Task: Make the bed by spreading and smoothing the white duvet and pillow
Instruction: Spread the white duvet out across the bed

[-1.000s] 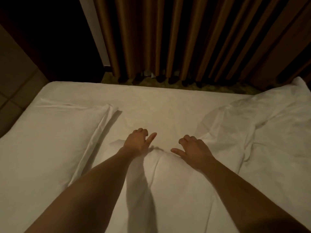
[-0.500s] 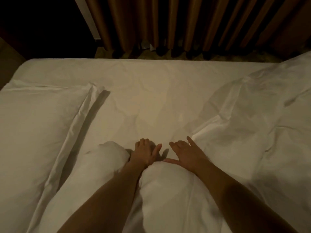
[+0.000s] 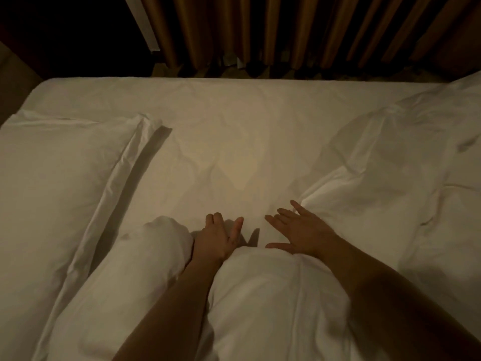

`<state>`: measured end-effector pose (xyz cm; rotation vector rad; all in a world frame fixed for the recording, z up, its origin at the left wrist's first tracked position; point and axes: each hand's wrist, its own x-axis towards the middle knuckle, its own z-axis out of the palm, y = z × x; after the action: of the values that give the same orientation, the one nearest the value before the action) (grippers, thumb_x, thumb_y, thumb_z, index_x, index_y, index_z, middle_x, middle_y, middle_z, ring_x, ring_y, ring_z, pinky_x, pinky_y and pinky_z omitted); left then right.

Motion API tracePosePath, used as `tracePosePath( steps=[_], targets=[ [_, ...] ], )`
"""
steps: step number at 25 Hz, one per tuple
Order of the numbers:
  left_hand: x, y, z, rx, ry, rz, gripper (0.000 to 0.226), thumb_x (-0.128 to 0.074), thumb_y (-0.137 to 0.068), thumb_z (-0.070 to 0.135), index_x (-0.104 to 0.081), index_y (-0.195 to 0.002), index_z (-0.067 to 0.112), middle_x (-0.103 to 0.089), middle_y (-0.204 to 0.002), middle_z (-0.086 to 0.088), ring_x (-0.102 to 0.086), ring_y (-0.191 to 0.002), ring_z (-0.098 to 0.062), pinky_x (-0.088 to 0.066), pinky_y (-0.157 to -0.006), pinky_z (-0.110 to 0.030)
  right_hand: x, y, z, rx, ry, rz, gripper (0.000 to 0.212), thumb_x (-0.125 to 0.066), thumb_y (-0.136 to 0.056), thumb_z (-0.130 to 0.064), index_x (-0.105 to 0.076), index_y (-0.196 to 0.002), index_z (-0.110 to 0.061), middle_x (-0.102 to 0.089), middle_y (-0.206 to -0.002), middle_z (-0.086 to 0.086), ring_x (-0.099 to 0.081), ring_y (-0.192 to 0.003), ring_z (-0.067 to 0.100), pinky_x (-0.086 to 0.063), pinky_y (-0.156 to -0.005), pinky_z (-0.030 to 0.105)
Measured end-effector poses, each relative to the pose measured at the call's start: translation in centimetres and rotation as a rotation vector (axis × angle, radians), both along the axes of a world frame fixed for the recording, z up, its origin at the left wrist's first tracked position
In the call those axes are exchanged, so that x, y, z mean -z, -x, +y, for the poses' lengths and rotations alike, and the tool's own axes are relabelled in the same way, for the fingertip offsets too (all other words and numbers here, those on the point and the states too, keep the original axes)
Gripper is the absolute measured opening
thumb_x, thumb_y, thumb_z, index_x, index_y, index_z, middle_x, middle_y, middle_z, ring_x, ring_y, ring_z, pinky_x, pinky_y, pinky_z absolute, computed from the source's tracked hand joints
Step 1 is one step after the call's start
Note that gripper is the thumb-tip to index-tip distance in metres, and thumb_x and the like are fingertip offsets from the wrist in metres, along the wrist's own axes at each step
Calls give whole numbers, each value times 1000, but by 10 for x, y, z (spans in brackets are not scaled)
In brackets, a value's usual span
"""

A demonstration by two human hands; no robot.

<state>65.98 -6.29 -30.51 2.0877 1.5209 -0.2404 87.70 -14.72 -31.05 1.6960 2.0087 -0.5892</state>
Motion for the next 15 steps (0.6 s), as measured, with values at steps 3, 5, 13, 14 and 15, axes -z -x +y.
tracePosePath(
  steps=[3,5,13,14,15],
  targets=[
    [-2,16,-17,-50,5,-39,65,-40,-99,62,-47,-130,5,-49,-131,-12,-60,-107,-35,-49,-82,-41,2,16,-11,-128,81,63,80,-12,-98,-69,-2,-162,-22,-43,-155,8,-33,-147,24,11,-123,38],
    [-8,22,-28,-57,1,-91,81,-38,-95,72,-43,-137,4,-47,-136,-13,-60,-111,-37,-51,-85,-45,-5,28,-24,-49,160,98,71,-32,-105,-53,0,-162,-23,-48,-149,12,-38,-144,30,-8,-123,36],
    [-62,35,-66,-85,-114,-129,113,-7,-72,87,-40,-143,5,-45,-143,-12,-62,-111,-37,-52,-87,-47,-62,45,-59,294,-37,86,82,-13,-95,-75,-39,-141,-13,-70,-114,12,-67,-104,30,-45,-82,39],
    [-69,39,-71,-91,-134,-115,114,-6,-70,86,-41,-143,5,-45,-142,-12,-63,-110,-37,-53,-86,-47,-69,49,-61,302,-72,95,83,-12,-94,-75,-40,-140,-12,-70,-111,12,-67,-102,30,-46,-81,39],
    [-75,43,-75,-93,-139,-97,117,-4,-68,88,-41,-143,6,-46,-142,-12,-63,-110,-36,-53,-85,-47,-76,53,-64,307,-96,105,84,-11,-93,-76,-41,-139,-12,-70,-110,12,-68,-100,30,-46,-80,39]
  ],
)
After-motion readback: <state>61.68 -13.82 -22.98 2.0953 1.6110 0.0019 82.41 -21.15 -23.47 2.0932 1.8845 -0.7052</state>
